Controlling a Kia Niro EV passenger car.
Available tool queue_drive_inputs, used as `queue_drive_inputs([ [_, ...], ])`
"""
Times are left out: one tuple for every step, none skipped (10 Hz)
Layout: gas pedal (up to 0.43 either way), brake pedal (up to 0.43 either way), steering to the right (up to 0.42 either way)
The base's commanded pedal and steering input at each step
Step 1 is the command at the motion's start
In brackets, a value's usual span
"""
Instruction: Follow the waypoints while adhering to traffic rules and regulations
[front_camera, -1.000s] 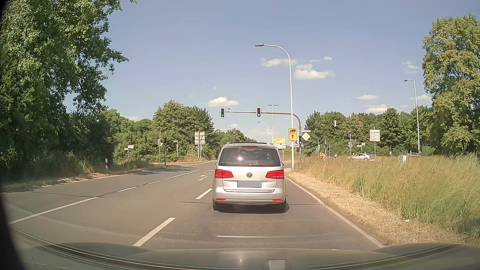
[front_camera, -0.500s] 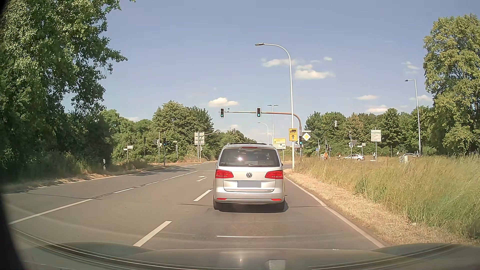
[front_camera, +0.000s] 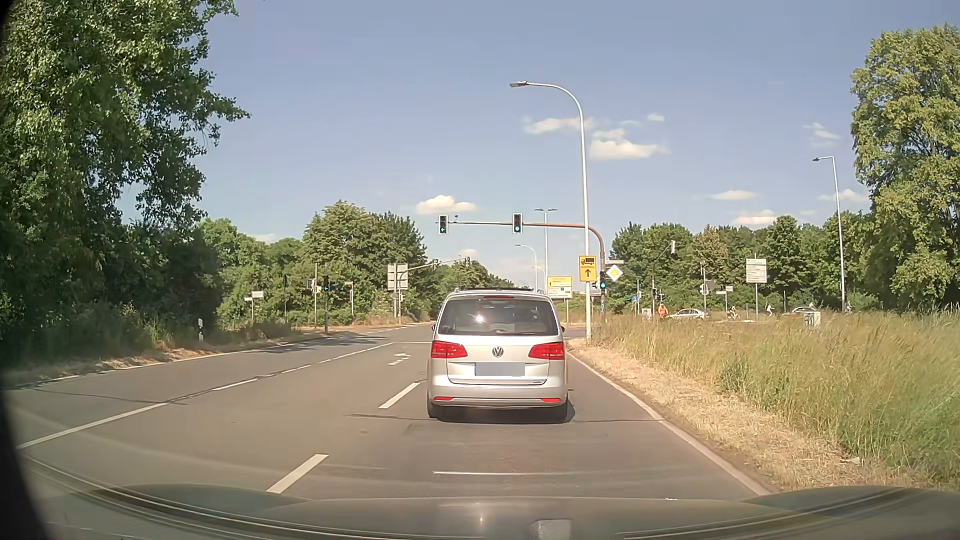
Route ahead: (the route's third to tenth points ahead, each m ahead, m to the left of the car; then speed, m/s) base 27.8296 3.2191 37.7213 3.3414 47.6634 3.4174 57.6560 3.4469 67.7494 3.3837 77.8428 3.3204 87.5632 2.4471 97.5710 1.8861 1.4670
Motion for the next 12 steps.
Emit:
queue_drive_inputs([
  [0.177, 0.037, 0.000],
  [0.177, 0.030, 0.000],
  [0.177, 0.037, 0.000],
  [0.177, 0.030, 0.001],
  [0.189, 0.030, 0.000],
  [0.197, 0.030, 0.001],
  [0.197, 0.030, 0.001],
  [0.209, 0.037, 0.000],
  [0.209, 0.037, 0.000],
  [0.220, 0.030, 0.000],
  [0.228, 0.030, 0.000],
  [0.240, 0.030, 0.000],
])
